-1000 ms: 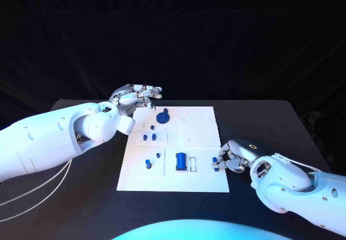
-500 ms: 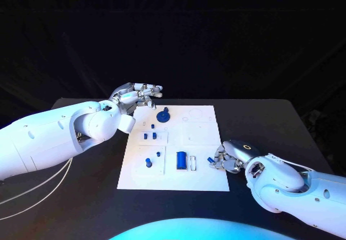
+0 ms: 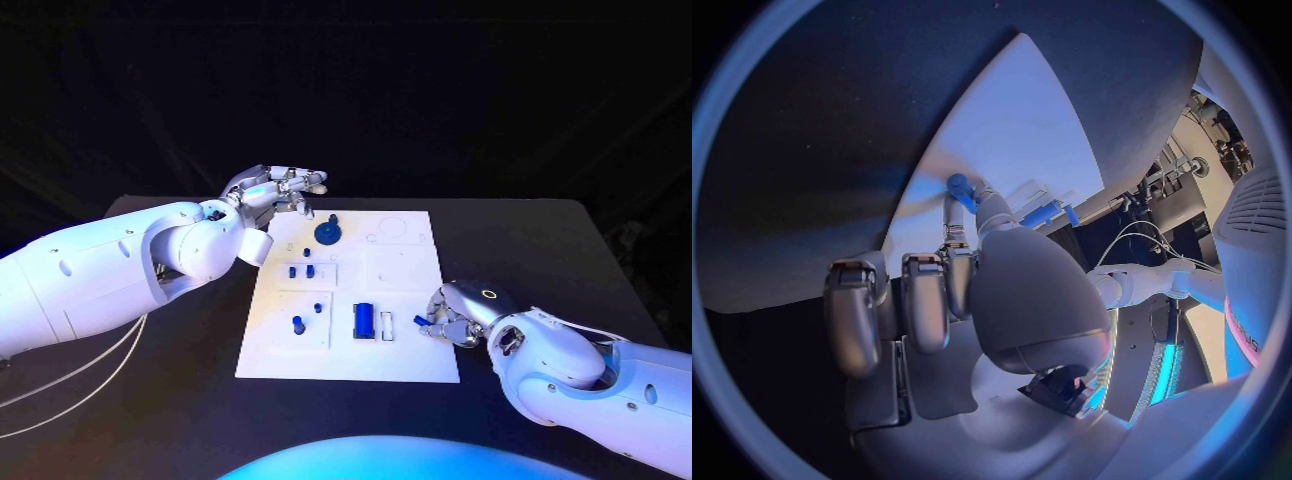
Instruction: Assemble the parts on the task board
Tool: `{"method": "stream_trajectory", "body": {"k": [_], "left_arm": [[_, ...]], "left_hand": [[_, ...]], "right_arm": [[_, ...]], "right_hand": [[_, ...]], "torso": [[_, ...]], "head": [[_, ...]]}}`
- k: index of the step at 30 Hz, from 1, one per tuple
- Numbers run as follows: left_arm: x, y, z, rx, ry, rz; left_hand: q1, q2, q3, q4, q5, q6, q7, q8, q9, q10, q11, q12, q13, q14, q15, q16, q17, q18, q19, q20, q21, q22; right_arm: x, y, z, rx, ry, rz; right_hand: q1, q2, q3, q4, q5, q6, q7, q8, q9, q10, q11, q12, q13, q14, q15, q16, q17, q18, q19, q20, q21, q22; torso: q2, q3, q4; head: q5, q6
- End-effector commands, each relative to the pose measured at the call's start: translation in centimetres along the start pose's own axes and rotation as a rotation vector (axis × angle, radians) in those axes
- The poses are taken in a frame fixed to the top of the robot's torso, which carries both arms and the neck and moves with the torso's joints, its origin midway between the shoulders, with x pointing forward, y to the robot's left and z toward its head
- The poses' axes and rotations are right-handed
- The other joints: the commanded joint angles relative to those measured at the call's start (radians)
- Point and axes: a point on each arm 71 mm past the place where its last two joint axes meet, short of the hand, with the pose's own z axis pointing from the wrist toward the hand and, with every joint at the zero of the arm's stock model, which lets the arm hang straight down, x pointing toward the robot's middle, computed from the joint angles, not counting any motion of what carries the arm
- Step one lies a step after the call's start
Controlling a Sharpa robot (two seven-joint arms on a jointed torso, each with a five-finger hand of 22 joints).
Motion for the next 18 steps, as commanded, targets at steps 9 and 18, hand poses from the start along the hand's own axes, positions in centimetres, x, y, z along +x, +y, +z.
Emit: {"method": "stream_trajectory", "body": {"k": [9,18], "left_arm": [[0.4,-0.1,0.1,0.003,0.019,-0.004],[0.5,-0.1,0.1,0.003,0.021,-0.005]], "left_hand": [[0.006,0.004,0.001,-0.001,0.001,-0.010,-0.001,0.004,0.000,-0.004,0.000,0.006,0.000,-0.005,0.001,0.003,-0.002,0.006,0.006,-0.001,-0.006,-0.001],[0.006,0.004,0.001,-0.001,0.001,-0.010,-0.001,0.004,0.000,-0.004,0.000,0.006,0.000,-0.005,0.001,0.003,-0.002,0.006,0.006,-0.001,-0.006,-0.001]], "right_arm": [[-1.2,0.6,-0.3,0.057,0.020,0.140],[-1.5,2.1,0.2,0.077,0.061,0.297]], "right_hand": [[0.018,0.017,0.092,-0.008,0.088,0.019,-0.010,0.003,-0.003,0.049,-0.038,0.024,-0.043,0.080,-0.008,0.010,0.152,-0.007,0.106,-0.009,0.005,0.263],[-0.014,0.001,0.135,0.005,0.099,0.022,-0.012,0.005,0.000,0.055,-0.038,0.032,-0.038,0.081,-0.009,0.010,0.154,-0.007,0.106,-0.010,0.005,0.263]], "torso": [[0.001,-0.0008,0.0014],[0.003,0.0002,-0.0001]], "head": [[-0.002,0.003],[0.001,0.000]]}}
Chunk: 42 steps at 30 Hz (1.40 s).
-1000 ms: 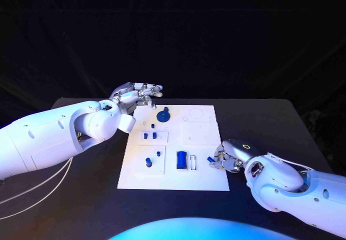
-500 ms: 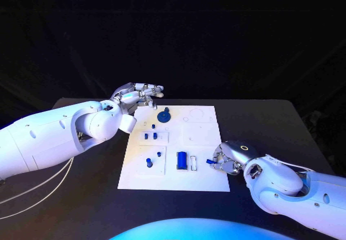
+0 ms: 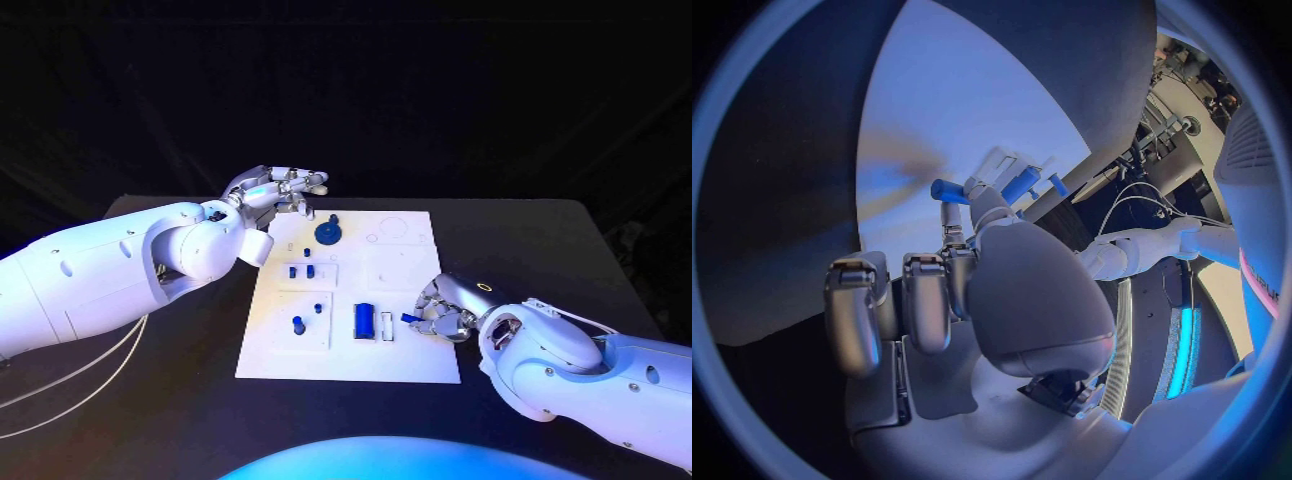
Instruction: Assemble the parts on the task board
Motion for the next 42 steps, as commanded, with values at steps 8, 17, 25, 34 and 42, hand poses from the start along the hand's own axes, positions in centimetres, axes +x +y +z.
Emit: {"method": "stream_trajectory", "body": {"k": [8,17,25,34,42], "left_arm": [[0.4,-0.1,0.0,0.005,0.021,-0.004],[0.4,-0.1,0.0,0.006,0.022,-0.005],[0.5,-0.2,0.0,0.013,0.029,-0.006],[0.4,-0.2,0.0,0.015,0.028,-0.006],[0.4,-0.2,0.0,0.013,0.027,-0.006]], "left_hand": [[0.006,0.004,0.001,-0.001,0.001,-0.010,-0.001,0.004,0.000,-0.004,0.000,0.006,0.000,-0.005,0.001,0.003,-0.002,0.006,0.006,-0.001,-0.006,-0.001],[0.006,0.004,0.001,-0.001,0.002,-0.010,0.000,0.005,0.000,-0.005,0.000,0.007,0.000,-0.005,0.001,0.003,-0.002,0.006,0.007,-0.001,-0.006,-0.001],[0.005,0.004,0.000,0.000,0.001,-0.010,0.000,0.005,0.000,-0.006,0.001,0.008,0.000,-0.005,0.002,0.004,-0.003,0.006,0.007,-0.001,-0.007,-0.002],[0.005,0.004,0.000,0.000,0.001,-0.011,0.000,0.005,0.000,-0.006,0.001,0.008,0.000,-0.005,0.002,0.004,-0.003,0.006,0.007,-0.001,-0.007,-0.002],[0.005,0.004,0.000,0.000,0.001,-0.011,0.000,0.005,0.000,-0.006,0.001,0.008,0.000,-0.005,0.002,0.004,-0.003,0.006,0.007,-0.001,-0.007,-0.002]], "right_arm": [[1.1,0.8,0.6,0.065,0.069,0.175],[2.0,1.5,1.1,0.069,0.113,0.211],[2.4,1.7,1.6,0.073,0.138,0.210],[2.8,1.9,1.9,0.072,0.164,0.205],[2.7,1.8,2.1,0.073,0.155,0.197]], "right_hand": [[-0.050,-0.015,0.043,0.015,0.008,0.022,-0.010,0.009,0.004,0.059,-0.034,0.004,0.037,0.085,-0.005,0.005,0.154,-0.007,0.102,-0.006,0.005,0.263],[-0.153,-0.030,0.054,0.086,0.019,0.031,-0.008,0.011,0.006,0.063,-0.032,0.004,0.039,0.085,-0.003,0.006,0.156,-0.007,0.102,-0.005,0.005,0.263],[-0.202,-0.044,0.038,0.122,0.030,0.039,-0.008,0.016,0.010,0.066,-0.032,0.008,0.043,0.085,-0.003,0.006,0.157,-0.007,0.102,-0.005,0.005,0.263],[-0.226,-0.052,0.025,0.140,0.030,0.044,-0.010,0.021,0.014,0.066,-0.033,0.008,0.043,0.085,-0.004,0.006,0.157,-0.007,0.102,-0.005,0.005,0.263],[-0.237,-0.055,0.017,0.150,0.015,0.045,-0.010,0.023,0.017,0.066,-0.033,0.007,0.043,0.085,-0.004,0.005,0.156,-0.007,0.102,-0.005,0.005,0.263]], "torso": [[-0.001,0.0013,-0.0023],[0.000,0.0021,-0.0008],[0.000,0.0012,-0.0016],[0.000,0.0015,-0.0025],[-0.001,0.0010,-0.0016]], "head": [[0.002,-0.005],[0.005,-0.007],[0.006,-0.009],[0.007,-0.011],[0.012,-0.013]]}}
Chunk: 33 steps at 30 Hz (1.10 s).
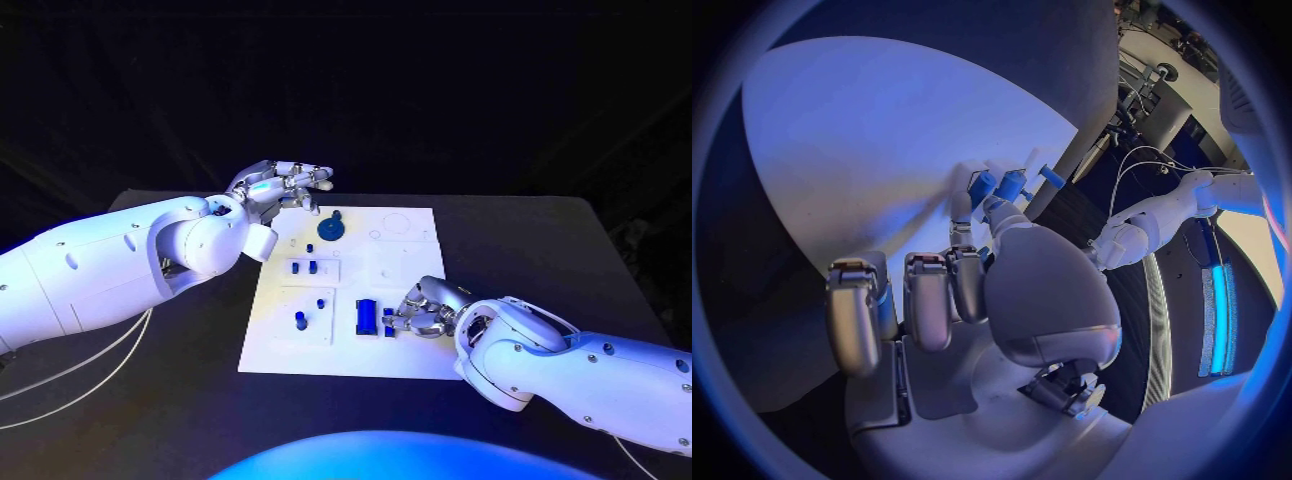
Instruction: Assemble the parts on the task board
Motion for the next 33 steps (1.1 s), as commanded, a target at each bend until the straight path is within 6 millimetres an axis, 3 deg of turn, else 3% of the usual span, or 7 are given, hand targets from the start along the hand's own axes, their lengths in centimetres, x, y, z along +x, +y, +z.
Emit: {"method": "stream_trajectory", "body": {"k": [1,11,19,29,33], "left_arm": [[0.2,-0.1,0.0,0.011,0.021,-0.004],[0.1,-0.1,0.0,0.008,0.018,-0.004],[0.0,-0.1,0.0,0.007,0.015,-0.003],[0.1,-0.1,0.0,0.007,0.017,-0.004],[0.1,-0.1,0.1,0.007,0.018,-0.004]], "left_hand": [[0.005,0.004,0.000,0.000,0.001,-0.007,-0.003,0.005,0.000,-0.006,0.001,0.002,0.000,-0.004,0.000,0.004,-0.002,0.006,0.007,-0.001,-0.003,-0.001],[0.005,0.004,0.000,0.000,0.001,-0.007,-0.003,0.005,0.000,-0.006,0.001,0.002,0.000,-0.004,0.000,0.004,-0.002,0.006,0.007,-0.001,-0.003,-0.001],[0.005,0.004,0.000,0.000,0.001,-0.007,-0.003,0.005,0.000,-0.006,0.001,0.002,0.000,-0.004,0.000,0.004,-0.002,0.006,0.007,-0.001,-0.003,-0.001],[0.005,0.004,0.000,0.000,0.001,-0.007,-0.003,0.005,0.000,-0.006,0.001,0.002,0.000,-0.004,0.000,0.004,-0.002,0.006,0.007,-0.001,-0.003,-0.001],[0.005,0.004,0.000,0.000,0.001,-0.007,-0.003,0.005,0.000,-0.006,0.001,0.002,0.000,-0.004,0.000,0.004,-0.002,0.006,0.007,-0.001,-0.003,-0.001]], "right_arm": [[0.4,0.0,0.0,-0.002,0.025,-0.015],[0.0,-0.1,-0.7,-0.036,-0.007,-0.044],[0.3,-0.3,-1.6,-0.063,0.006,-0.046],[0.5,-0.3,-2.1,-0.074,0.012,-0.042],[0.6,-0.5,-2.0,-0.065,0.020,-0.047]], "right_hand": [[-0.015,0.001,-0.003,0.009,-0.014,0.000,0.003,-0.004,0.000,0.037,-0.005,0.000,0.157,0.087,-0.003,0.005,0.156,-0.007,0.103,-0.006,0.005,0.263],[0.000,-0.002,-0.007,0.002,-0.037,0.005,-0.002,0.005,0.007,0.040,-0.008,0.006,0.161,0.087,-0.005,0.006,0.158,-0.007,0.103,-0.007,0.005,0.263],[-0.004,-0.005,-0.024,0.007,-0.093,0.011,-0.006,0.021,0.020,0.047,-0.012,0.021,0.171,0.089,-0.008,0.011,0.166,-0.007,0.103,-0.010,0.005,0.263],[-0.011,0.000,-0.033,0.016,-0.112,0.010,-0.006,0.026,0.025,0.049,-0.012,0.024,0.173,0.089,-0.009,0.012,0.167,-0.007,0.103,-0.011,0.005,0.263],[-0.012,0.001,-0.034,0.017,-0.113,0.010,-0.006,0.027,0.025,0.049,-0.012,0.025,0.173,0.089,-0.009,0.012,0.167,-0.007,0.103,-0.011,0.005,0.263]], "torso": [[-0.001,0.0002,0.0002],[-0.001,0.0011,-0.0008],[-0.002,0.0011,-0.0040],[-0.001,0.0005,0.0012],[0.000,0.0001,0.0005]], "head": [[0.000,0.000],[0.000,0.001],[-0.001,0.003],[-0.005,0.007],[-0.005,0.008]]}}
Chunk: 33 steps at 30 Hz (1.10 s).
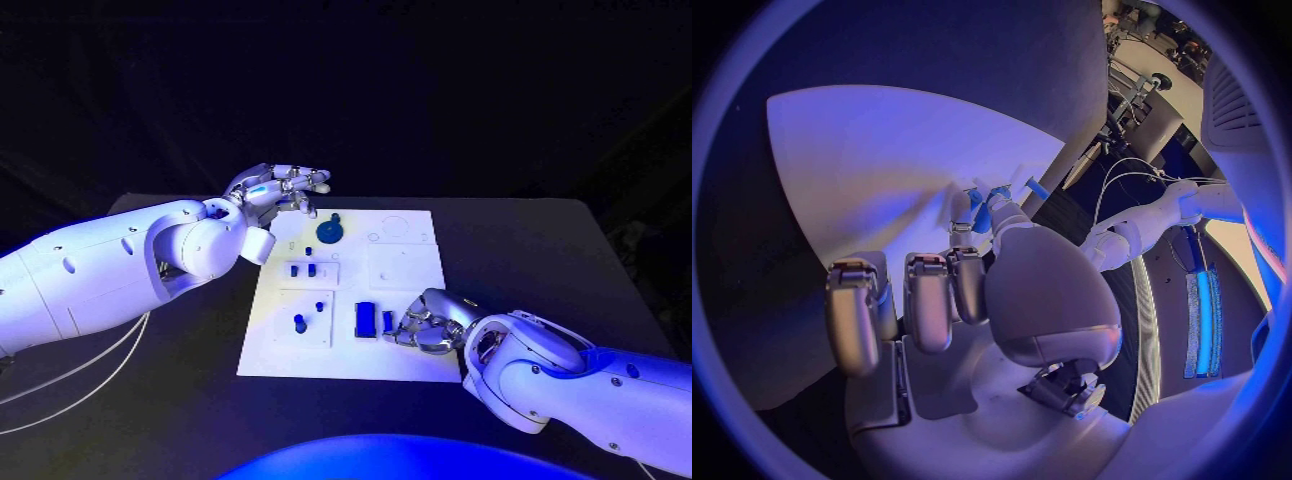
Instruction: Assemble the parts on the task board
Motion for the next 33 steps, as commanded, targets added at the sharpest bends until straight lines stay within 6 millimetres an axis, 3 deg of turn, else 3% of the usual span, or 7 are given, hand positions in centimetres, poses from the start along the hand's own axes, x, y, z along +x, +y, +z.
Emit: {"method": "stream_trajectory", "body": {"k": [1,10,21,26,31,33], "left_arm": [[0.3,-0.1,0.1,0.009,0.022,-0.005],[0.3,-0.1,0.0,0.007,0.021,-0.005],[0.2,-0.1,0.0,0.005,0.019,-0.004],[0.2,-0.1,0.0,0.005,0.017,-0.003],[0.1,-0.1,0.0,0.005,0.017,-0.003],[0.1,-0.1,-0.1,0.008,0.018,-0.004]], "left_hand": [[0.005,0.004,0.000,0.000,0.001,-0.007,-0.003,0.005,0.000,-0.006,0.001,0.002,0.000,-0.004,0.000,0.004,-0.002,0.006,0.007,-0.001,-0.003,-0.001],[0.006,0.005,0.000,0.001,0.002,-0.008,-0.003,0.005,0.000,-0.007,0.001,0.003,0.000,-0.004,0.000,0.004,-0.002,0.006,0.007,-0.001,-0.004,-0.002],[0.006,0.005,0.000,0.001,0.002,-0.008,-0.003,0.005,0.000,-0.007,0.001,0.003,0.000,-0.004,0.000,0.004,-0.002,0.006,0.007,-0.001,-0.004,-0.002],[0.006,0.005,0.000,0.001,0.002,-0.008,-0.003,0.005,0.000,-0.007,0.001,0.003,0.000,-0.004,0.000,0.004,-0.002,0.006,0.007,-0.001,-0.004,-0.002],[0.006,0.005,0.000,0.001,0.002,-0.008,-0.003,0.005,0.000,-0.007,0.001,0.003,0.000,-0.004,0.000,0.004,-0.002,0.006,0.007,-0.001,-0.004,-0.002],[0.006,0.005,0.000,0.001,0.002,-0.009,-0.003,0.006,0.000,-0.008,0.001,0.003,0.000,-0.004,0.001,0.004,-0.003,0.006,0.008,0.000,-0.005,-0.002]], "right_arm": [[0.1,-0.1,0.1,-0.010,0.011,-0.022],[0.1,-0.7,0.7,0.017,0.016,-0.033],[0.3,-1.1,1.3,0.031,0.045,-0.063],[0.3,-1.0,1.3,0.017,0.043,-0.062],[-0.5,-0.7,1.0,-0.047,-0.051,0.060],[-1.0,-0.6,0.7,-0.078,-0.094,0.146]], "right_hand": [[-0.008,0.006,-0.004,0.002,-0.006,0.006,-0.001,0.004,0.002,0.049,-0.005,0.007,0.174,0.086,-0.006,0.006,0.168,-0.007,0.106,-0.008,0.005,0.263],[0.002,0.017,-0.001,-0.001,-0.005,0.004,-0.003,0.007,0.005,0.049,-0.007,0.008,0.174,0.085,-0.006,0.006,0.167,-0.007,0.106,-0.008,0.005,0.263],[0.016,0.021,0.001,-0.008,-0.004,0.000,-0.004,0.009,0.008,0.049,-0.008,0.007,0.174,0.085,-0.007,0.005,0.166,-0.007,0.106,-0.009,0.005,0.263],[0.028,0.018,-0.007,-0.017,-0.054,-0.005,-0.002,0.015,0.013,0.048,-0.006,0.007,0.175,0.085,-0.006,0.005,0.165,-0.007,0.106,-0.009,0.005,0.263],[0.010,0.018,-0.023,-0.004,-0.091,-0.010,0.001,0.017,0.016,0.047,-0.003,0.004,0.174,0.083,-0.004,-0.001,0.156,-0.007,0.106,-0.008,0.005,0.263],[0.016,0.022,-0.026,-0.005,-0.070,-0.019,0.003,0.014,0.016,0.045,-0.001,-0.001,0.172,0.081,-0.003,-0.008,0.145,-0.007,0.106,-0.007,0.005,0.263]], "torso": [[0.001,-0.0009,-0.0002],[0.002,-0.0004,0.0021],[0.001,0.0002,-0.0004],[-0.001,-0.0004,-0.0015],[-0.001,-0.0002,-0.0016],[-0.002,-0.0013,-0.0019]], "head": [[0.000,0.000],[0.000,-0.002],[0.005,-0.006],[0.005,-0.006],[-0.001,-0.006],[-0.002,-0.002]]}}
